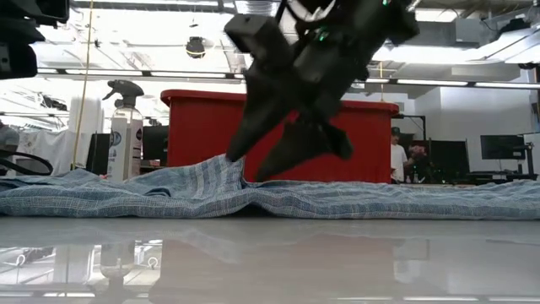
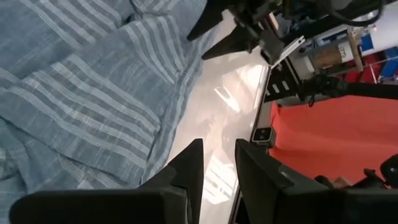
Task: Fold Laundry from Bin
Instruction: Fold the patterned blue shirt
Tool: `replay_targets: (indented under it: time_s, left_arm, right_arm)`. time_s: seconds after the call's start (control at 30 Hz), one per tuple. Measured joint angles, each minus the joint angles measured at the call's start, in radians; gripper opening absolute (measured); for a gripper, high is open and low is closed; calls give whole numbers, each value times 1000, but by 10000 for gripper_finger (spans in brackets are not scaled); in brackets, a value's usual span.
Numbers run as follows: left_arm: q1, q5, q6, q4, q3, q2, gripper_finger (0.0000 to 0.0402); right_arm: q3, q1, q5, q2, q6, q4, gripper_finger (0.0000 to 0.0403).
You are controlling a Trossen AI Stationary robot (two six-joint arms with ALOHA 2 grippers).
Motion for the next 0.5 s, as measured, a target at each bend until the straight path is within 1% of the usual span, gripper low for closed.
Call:
replay_targets:
  time_s: [0.2,0.3,0.4,0.5]
  left_arm:
    - [0,22,3,-2,0,0,81]
    - [0,23,10,-3,0,0,81]
    - [0,23,14,-5,0,0,81]
    - [0,23,17,-5,0,0,81]
  right_arm:
    - [0,-14,1,61,26,54,223]
    - [0,-24,4,64,29,57,218]
    - [0,-34,25,63,29,78,209]
    - [0,-38,21,63,29,121,193]
